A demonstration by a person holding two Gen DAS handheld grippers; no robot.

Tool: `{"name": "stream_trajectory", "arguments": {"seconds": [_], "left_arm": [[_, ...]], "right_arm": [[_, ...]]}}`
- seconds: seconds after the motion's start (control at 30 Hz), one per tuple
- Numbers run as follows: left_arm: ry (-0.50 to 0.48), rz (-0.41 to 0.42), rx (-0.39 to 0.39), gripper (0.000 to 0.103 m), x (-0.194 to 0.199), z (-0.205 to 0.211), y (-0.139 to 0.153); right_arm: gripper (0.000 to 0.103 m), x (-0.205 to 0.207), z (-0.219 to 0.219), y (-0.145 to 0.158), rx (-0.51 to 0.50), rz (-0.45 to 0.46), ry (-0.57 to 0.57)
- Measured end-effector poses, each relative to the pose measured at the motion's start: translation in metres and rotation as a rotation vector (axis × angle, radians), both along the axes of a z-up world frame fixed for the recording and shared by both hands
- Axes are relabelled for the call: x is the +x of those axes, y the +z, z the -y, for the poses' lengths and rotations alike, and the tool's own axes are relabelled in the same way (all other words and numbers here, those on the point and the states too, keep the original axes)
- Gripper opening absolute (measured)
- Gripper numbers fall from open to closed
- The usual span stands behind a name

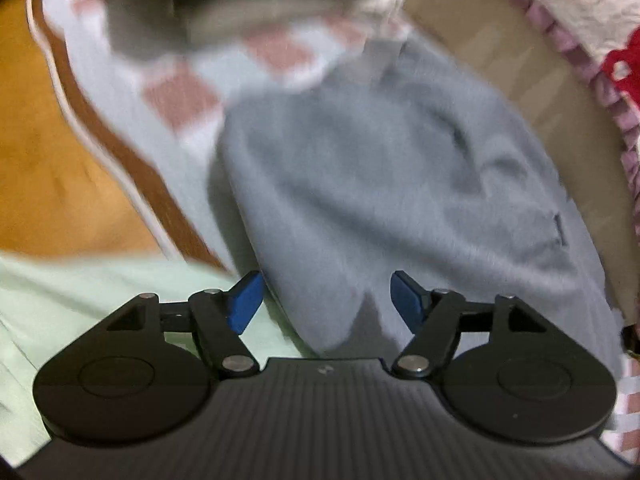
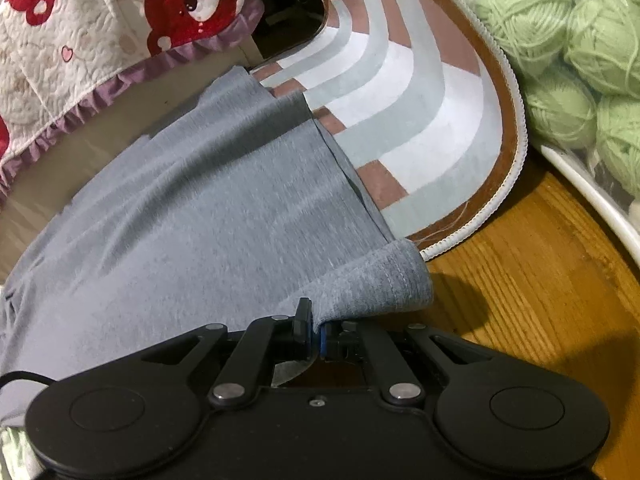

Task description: Fold clothes

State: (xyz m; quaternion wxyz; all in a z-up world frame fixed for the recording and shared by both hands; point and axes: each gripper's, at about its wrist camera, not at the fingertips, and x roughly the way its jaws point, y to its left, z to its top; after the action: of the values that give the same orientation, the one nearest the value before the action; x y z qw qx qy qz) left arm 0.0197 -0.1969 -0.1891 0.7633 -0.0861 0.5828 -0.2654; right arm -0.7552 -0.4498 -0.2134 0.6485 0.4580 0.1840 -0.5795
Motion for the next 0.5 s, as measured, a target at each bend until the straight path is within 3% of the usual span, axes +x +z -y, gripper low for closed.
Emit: {"name": "stream_trajectory", "arguments": {"seconds": [0.07, 0.13, 0.23, 0.3, 0.33, 0.37, 0.4, 0.43, 0.47, 0.5], "left_arm": [[0.066, -0.136, -0.073, 0.068, 0.000, 0.002, -0.019], [0.100, -0.105, -0.080, 0.069, -0.003, 0.009, -0.020], [0.029, -0.005, -0.050, 0.068, -0.002, 0.025, -0.020], [0.011, 0.069, -0.031, 0.068, -0.003, 0.032, -0.020], [0.010, 0.099, -0.031, 0.067, -0.005, 0.032, -0.021], [0.003, 0.128, -0.029, 0.050, -0.006, 0.033, -0.021], [-0.028, 0.150, -0.021, 0.009, -0.007, 0.033, -0.019], [-0.055, 0.172, -0.016, 0.008, -0.007, 0.034, -0.016], [-0.067, 0.195, -0.029, 0.008, -0.009, 0.031, -0.009], [-0.067, 0.223, -0.076, 0.007, -0.011, 0.025, 0.002]], "right_arm": [[0.007, -0.003, -0.001, -0.004, -0.009, 0.040, -0.013], [0.009, -0.007, -0.002, -0.010, -0.009, 0.088, -0.037], [0.018, -0.013, -0.001, -0.018, -0.005, 0.142, -0.085], [0.064, -0.015, 0.002, -0.023, -0.005, 0.184, -0.116], [0.065, -0.014, 0.003, -0.027, -0.006, 0.212, -0.128], [0.060, -0.011, 0.005, -0.028, -0.008, 0.223, -0.118], [0.034, -0.007, 0.006, -0.028, -0.012, 0.226, -0.101], [0.013, -0.002, 0.007, -0.028, -0.015, 0.228, -0.084], [0.006, 0.002, 0.009, -0.027, -0.019, 0.231, -0.066], [0.006, 0.002, 0.006, -0.018, -0.062, 0.233, -0.059]]}}
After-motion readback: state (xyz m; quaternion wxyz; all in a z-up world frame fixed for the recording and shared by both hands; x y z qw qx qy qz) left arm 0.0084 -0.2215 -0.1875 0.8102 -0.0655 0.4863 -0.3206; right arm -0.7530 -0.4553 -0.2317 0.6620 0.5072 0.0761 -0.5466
